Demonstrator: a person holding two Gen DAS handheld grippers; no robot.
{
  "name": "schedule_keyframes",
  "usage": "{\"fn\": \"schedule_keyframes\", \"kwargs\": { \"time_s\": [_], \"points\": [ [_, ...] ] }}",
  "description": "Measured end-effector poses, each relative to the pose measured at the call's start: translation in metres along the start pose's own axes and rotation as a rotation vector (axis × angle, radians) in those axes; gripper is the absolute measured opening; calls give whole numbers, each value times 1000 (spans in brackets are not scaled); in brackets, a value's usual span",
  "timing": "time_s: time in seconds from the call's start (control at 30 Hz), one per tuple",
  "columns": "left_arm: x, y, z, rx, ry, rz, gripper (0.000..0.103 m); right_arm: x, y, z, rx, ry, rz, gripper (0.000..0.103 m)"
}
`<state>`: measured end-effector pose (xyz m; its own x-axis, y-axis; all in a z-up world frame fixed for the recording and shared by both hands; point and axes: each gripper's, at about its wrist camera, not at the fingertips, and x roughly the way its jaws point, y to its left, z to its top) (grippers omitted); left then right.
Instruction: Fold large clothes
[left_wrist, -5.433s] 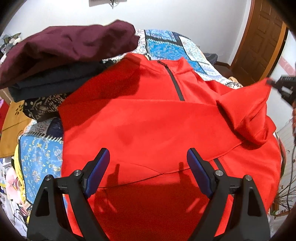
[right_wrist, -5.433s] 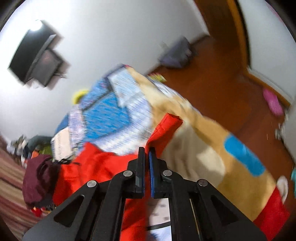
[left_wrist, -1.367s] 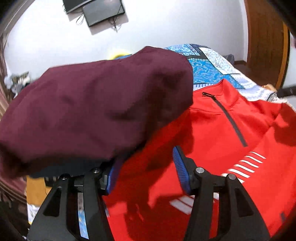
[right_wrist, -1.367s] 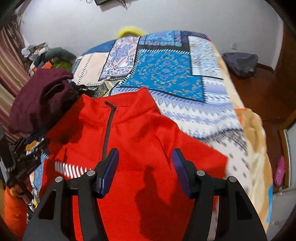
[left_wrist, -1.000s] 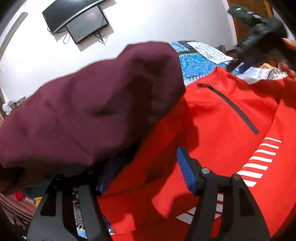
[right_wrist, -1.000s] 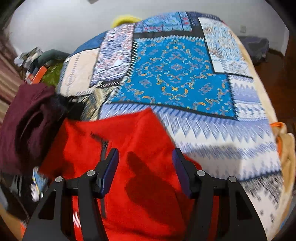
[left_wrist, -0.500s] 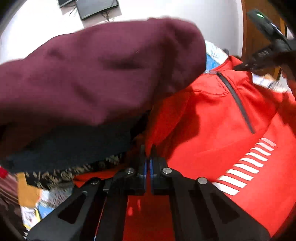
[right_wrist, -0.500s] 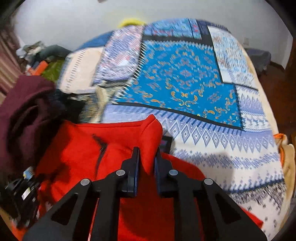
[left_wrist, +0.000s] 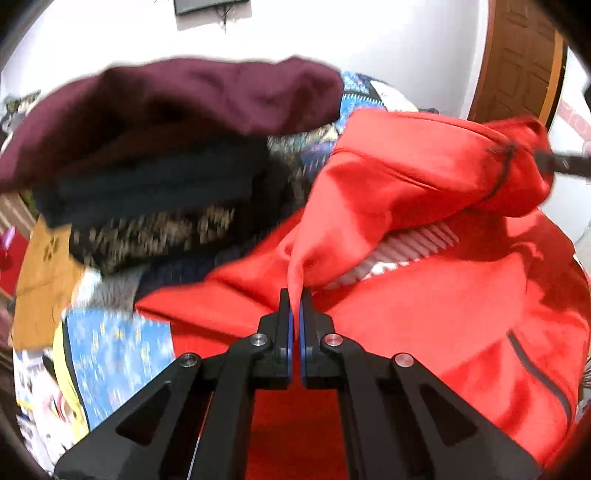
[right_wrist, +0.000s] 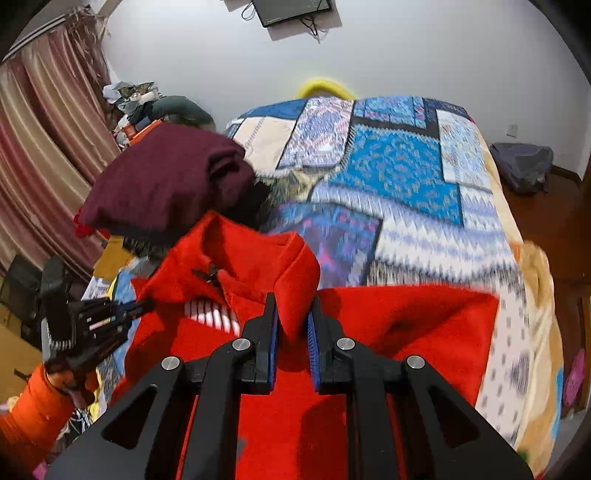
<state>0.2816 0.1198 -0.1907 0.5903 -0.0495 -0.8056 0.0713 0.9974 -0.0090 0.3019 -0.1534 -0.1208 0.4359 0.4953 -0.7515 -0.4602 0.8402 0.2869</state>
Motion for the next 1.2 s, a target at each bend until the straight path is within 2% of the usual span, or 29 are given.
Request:
{"fn": "schedule_keyframes", "kwargs": {
  "time_s": [0.17,0.2,0.33,0.43,0.5,0.53,0.6,0.67,0.73,0.77,0.83,0.93,1.03,1.13,1.2],
  "points": [
    [1,4,-31,-26,65,35,2,-4,-2,-55,48,51,-22,12],
    [-1,4,-39,-34,74,39,2,-5,-2,-61,55,34,-18,12],
    [-15,2,-58,-39,95,53,2,-9,4,-92,58,73,-41,16],
    [-29,4,-58,-33,73,73,13,-19,9,-103,41,95,-29,16],
    [-39,5,-54,-42,54,92,27,-27,9,-104,44,102,-18,16],
    [-42,6,-51,-45,39,97,31,-33,7,-100,50,98,-17,17],
    [-52,7,-45,-53,8,99,53,-42,8,-96,56,71,-21,18],
    [-55,8,-36,-67,-22,94,65,-54,5,-84,61,29,-40,26],
    [-56,9,-30,-95,-32,64,71,-60,5,-80,79,-5,-54,53],
    [-54,10,-28,-125,-26,29,73,-61,1,-74,99,-34,-61,56],
    [-44,13,-25,-198,8,-61,73,-55,-2,-69,124,-50,-60,56],
    [-22,12,-28,-316,82,-212,73,-35,-11,-66,184,-21,-57,56],
    [-5,2,-33,-374,135,-320,73,-1,-28,-68,263,53,-63,56],
    [6,-14,-36,-360,157,-347,68,20,-36,-75,321,101,-20,57],
    [10,-25,-36,-331,168,-340,56,25,-32,-76,306,89,-9,57]
  ]
}}
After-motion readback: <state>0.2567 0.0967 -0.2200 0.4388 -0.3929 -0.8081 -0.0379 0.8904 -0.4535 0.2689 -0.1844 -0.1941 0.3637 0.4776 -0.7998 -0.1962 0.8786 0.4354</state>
